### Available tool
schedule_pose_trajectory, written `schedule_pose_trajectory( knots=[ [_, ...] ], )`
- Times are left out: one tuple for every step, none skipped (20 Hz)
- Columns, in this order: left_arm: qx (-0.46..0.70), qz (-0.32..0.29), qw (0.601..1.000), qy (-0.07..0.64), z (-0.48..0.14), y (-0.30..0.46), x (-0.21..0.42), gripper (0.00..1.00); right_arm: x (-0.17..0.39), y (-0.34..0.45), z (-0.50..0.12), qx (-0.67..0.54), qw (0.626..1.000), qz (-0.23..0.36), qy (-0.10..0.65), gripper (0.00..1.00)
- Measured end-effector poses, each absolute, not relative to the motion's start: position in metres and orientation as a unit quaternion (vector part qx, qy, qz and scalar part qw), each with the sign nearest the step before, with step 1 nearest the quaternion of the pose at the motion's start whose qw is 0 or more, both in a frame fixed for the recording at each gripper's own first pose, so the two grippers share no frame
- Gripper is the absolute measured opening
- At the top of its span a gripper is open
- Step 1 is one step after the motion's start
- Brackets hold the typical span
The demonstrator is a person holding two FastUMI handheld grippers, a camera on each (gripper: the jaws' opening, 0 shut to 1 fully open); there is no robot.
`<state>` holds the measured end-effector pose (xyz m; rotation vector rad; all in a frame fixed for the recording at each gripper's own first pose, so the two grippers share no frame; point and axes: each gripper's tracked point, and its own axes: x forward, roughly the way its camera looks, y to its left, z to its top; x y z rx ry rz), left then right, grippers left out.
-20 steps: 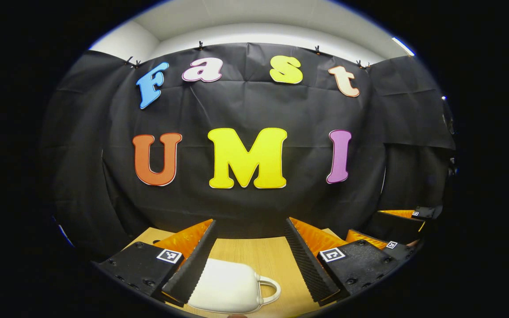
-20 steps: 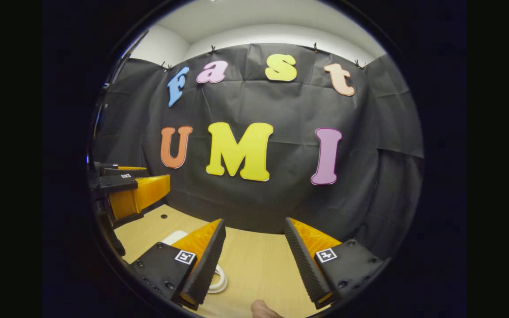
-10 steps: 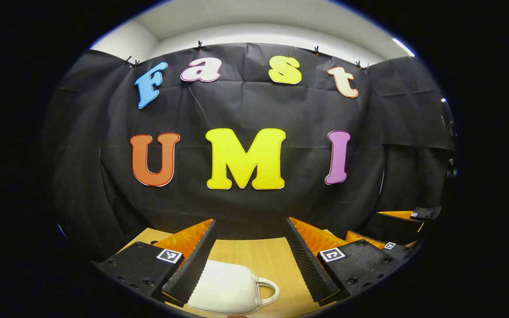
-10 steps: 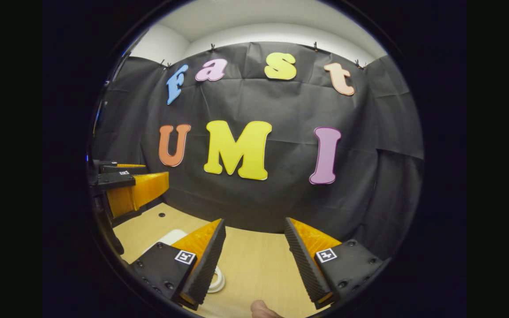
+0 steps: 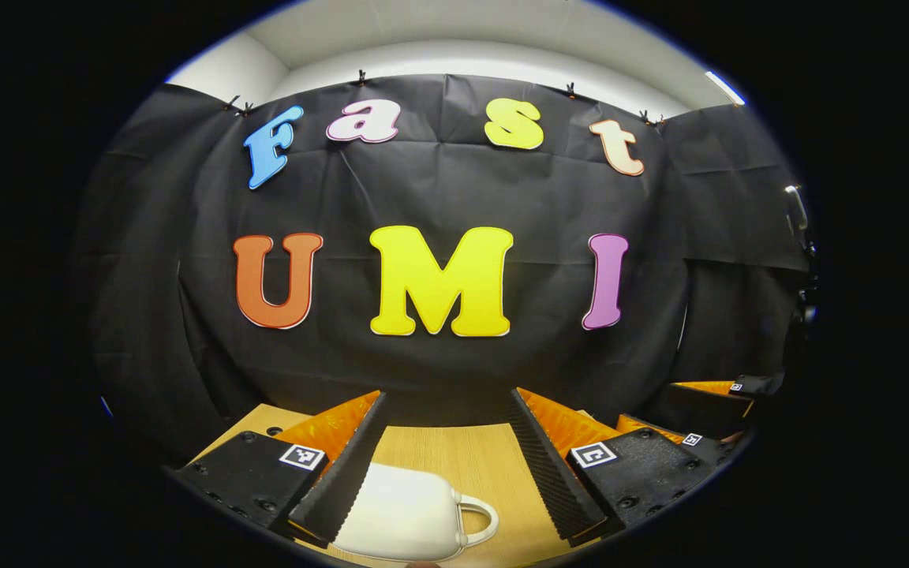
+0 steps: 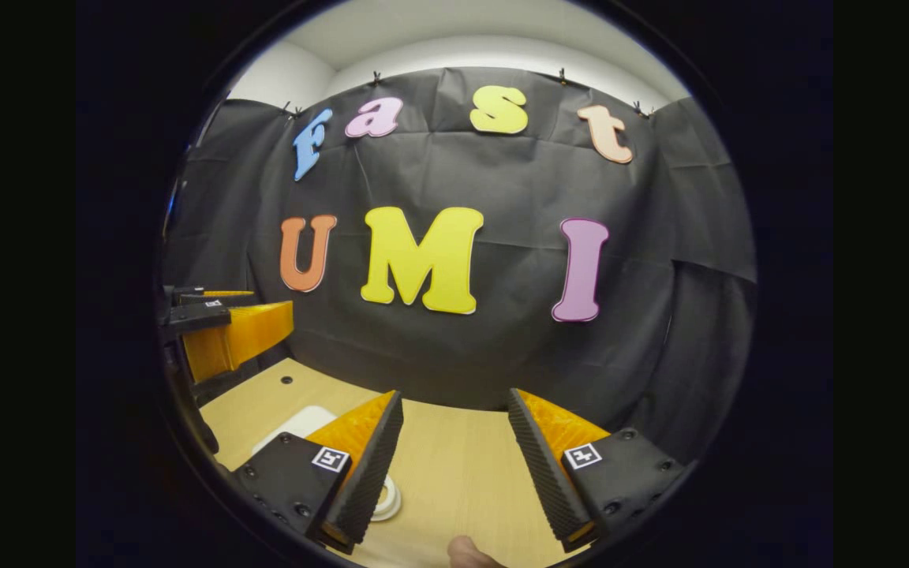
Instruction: First open the suitcase, pack the skin care products into it, and then close the suitcase.
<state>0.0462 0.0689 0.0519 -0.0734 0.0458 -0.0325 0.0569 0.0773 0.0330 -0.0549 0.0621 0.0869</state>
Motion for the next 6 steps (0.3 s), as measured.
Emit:
schedule_pose_trajectory(
  knots=[
    [-0.037,-0.017,0.999,0.023,0.0491,0.0738,0.0407,0.97,0.0567,0.0784,0.0316,-0.027,0.998,0.045,0.033,0.8],
    [-0.036,-0.016,0.999,0.024,0.0491,0.0745,0.0397,0.98,0.0561,0.0787,0.031,-0.027,0.998,0.044,0.035,0.8],
    [-0.035,-0.017,0.999,0.024,0.0478,0.0744,0.0387,0.97,0.0562,0.0779,0.0295,-0.027,0.998,0.043,0.036,0.79],
    [-0.034,-0.017,0.999,0.023,0.0488,0.0751,0.0381,0.97,0.0559,0.0785,0.0281,-0.026,0.998,0.044,0.038,0.8],
    [-0.034,-0.016,0.999,0.023,0.0483,0.0754,0.0373,0.97,0.0552,0.0786,0.0269,-0.025,0.998,0.043,0.04,0.78],
    [-0.035,-0.017,0.999,0.023,0.0483,0.076,0.0375,0.97,0.0551,0.0786,0.0271,-0.025,0.998,0.043,0.04,0.8]
  ],
)
